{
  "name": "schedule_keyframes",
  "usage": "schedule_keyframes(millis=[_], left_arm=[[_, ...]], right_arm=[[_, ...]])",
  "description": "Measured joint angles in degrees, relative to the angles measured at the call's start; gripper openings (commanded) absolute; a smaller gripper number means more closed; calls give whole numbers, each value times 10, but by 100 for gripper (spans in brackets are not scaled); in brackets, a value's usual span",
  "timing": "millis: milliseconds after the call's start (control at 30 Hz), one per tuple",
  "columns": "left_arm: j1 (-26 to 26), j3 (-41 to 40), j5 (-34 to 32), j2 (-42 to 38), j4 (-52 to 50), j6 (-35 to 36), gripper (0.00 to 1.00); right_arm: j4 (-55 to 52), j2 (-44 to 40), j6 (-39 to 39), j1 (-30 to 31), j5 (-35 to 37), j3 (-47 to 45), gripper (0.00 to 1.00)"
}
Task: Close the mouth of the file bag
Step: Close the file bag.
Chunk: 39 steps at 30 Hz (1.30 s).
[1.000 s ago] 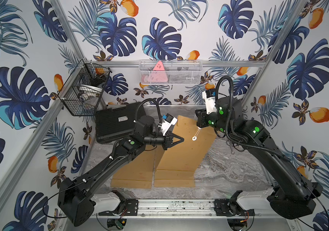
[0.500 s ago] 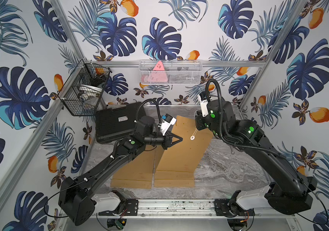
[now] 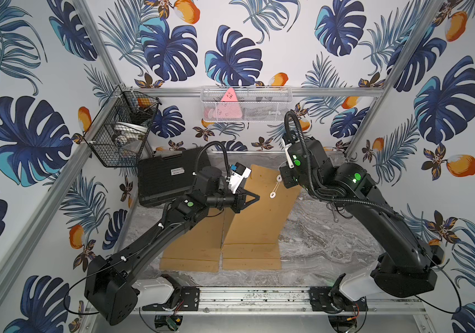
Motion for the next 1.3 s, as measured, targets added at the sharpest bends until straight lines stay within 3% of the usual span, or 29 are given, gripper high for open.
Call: schedule_keyframes(millis=[300, 633, 1300], left_arm=[[0, -8, 2, -9, -1, 3, 0], [0, -26, 37, -25, 29, -13, 0], [5, -12, 33, -21, 35, -14, 0]], right_arm=[[-16, 19, 46, -34, -168, 22, 0], [56, 23, 76, -38, -283, 0, 0], [175, -113, 178, -123, -483, -221, 0]])
